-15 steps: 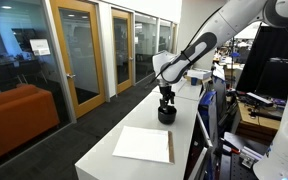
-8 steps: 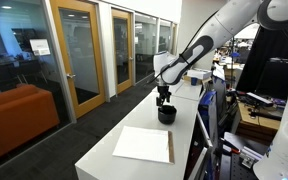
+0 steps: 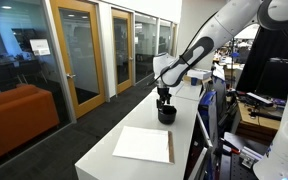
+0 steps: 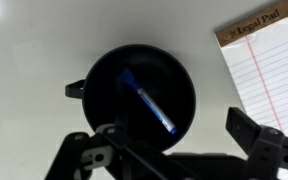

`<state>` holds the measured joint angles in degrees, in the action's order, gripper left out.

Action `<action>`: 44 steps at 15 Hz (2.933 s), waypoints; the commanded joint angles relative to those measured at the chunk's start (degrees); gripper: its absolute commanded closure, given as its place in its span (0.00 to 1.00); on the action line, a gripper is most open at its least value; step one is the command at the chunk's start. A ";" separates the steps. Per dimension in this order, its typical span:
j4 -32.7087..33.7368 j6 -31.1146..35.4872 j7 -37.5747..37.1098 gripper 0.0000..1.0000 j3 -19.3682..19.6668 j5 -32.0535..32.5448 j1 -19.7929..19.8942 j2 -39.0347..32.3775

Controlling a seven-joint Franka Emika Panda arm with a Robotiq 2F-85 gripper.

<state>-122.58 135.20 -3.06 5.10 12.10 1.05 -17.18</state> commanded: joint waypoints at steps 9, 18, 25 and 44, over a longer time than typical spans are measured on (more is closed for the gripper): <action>-6.37 6.46 -0.28 0.00 1.19 2.45 -0.08 -0.16; -10.14 9.26 1.73 0.00 1.79 6.08 0.02 0.46; -10.73 10.55 4.58 0.20 1.53 6.68 0.20 0.60; -12.62 12.47 8.92 0.99 1.70 6.28 1.40 2.90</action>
<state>-133.58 145.86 4.92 7.00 17.63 1.74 -15.82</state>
